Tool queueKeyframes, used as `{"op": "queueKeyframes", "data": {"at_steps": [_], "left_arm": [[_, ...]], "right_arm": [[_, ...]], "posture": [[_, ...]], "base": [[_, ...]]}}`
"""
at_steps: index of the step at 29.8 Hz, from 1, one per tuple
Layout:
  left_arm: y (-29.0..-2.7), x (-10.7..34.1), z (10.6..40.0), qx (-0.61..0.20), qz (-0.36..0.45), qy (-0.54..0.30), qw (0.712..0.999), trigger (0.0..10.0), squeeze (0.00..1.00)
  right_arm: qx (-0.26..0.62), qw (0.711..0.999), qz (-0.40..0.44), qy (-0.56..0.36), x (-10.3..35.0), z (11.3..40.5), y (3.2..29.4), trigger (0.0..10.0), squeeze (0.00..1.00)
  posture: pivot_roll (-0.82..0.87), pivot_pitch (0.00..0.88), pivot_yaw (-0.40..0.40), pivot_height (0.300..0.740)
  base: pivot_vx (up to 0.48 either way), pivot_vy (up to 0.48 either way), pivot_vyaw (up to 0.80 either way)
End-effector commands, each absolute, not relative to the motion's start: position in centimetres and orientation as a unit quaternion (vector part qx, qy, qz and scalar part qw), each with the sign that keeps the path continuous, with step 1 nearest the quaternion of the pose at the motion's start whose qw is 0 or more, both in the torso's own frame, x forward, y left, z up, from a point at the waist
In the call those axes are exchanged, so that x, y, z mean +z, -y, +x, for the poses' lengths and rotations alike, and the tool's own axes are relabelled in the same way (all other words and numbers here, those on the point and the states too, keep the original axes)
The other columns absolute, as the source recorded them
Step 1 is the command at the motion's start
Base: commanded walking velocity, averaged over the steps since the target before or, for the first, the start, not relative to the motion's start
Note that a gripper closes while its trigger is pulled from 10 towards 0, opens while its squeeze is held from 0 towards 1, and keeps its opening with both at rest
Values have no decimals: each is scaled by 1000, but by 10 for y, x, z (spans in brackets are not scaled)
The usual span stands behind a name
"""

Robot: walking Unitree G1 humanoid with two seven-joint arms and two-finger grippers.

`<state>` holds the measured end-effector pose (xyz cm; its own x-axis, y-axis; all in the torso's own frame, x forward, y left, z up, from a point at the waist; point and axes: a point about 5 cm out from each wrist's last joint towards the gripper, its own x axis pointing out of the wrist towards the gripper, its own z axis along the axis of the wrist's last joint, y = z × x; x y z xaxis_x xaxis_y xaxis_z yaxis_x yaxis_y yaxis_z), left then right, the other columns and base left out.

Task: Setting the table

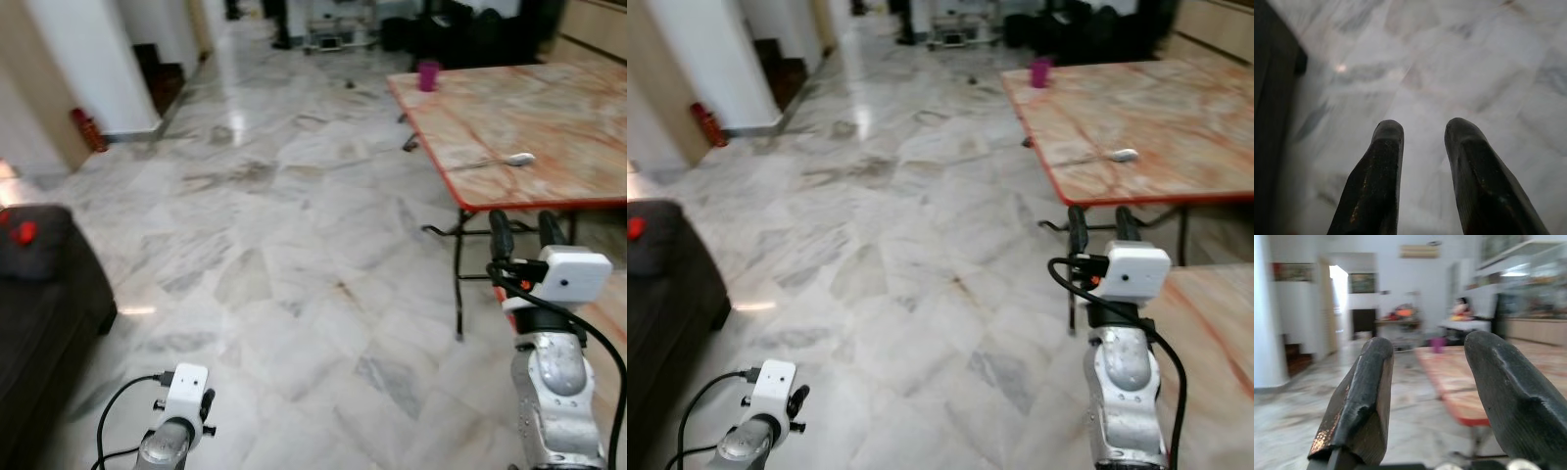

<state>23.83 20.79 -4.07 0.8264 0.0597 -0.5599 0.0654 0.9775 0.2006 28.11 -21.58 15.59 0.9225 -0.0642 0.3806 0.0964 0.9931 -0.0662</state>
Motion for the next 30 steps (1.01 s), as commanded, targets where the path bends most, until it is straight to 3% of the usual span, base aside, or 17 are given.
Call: {"op": "queueKeyframes", "data": {"at_steps": [1, 6, 21, 30], "left_arm": [[-210, -42, 237, -1, 104, -301, 948, 10000, 0], [-209, -42, 237, -1, 99, -299, 949, 10000, 0], [-210, -46, 231, 0, 99, -314, 944, 10000, 0], [-211, -46, 232, 2, 100, -316, 943, 10000, 0]], "right_arm": [[-37, 979, -31, 196, 157, 281, 214, 10000, 0], [-37, 981, -30, 191, 155, 281, 217, 10000, 0], [-22, 980, -47, 193, 155, 281, 214, 10000, 0], [-17, 981, -50, 188, 153, 281, 212, 10000, 0]], "posture": [[-28, 0, 53, 740], [-26, 0, 52, 740], [-27, 0, 52, 740], [-25, 0, 50, 740]], "base": [[0, 0, 0], [105, 0, 0], [337, 0, 0], [338, 0, 783]]}}
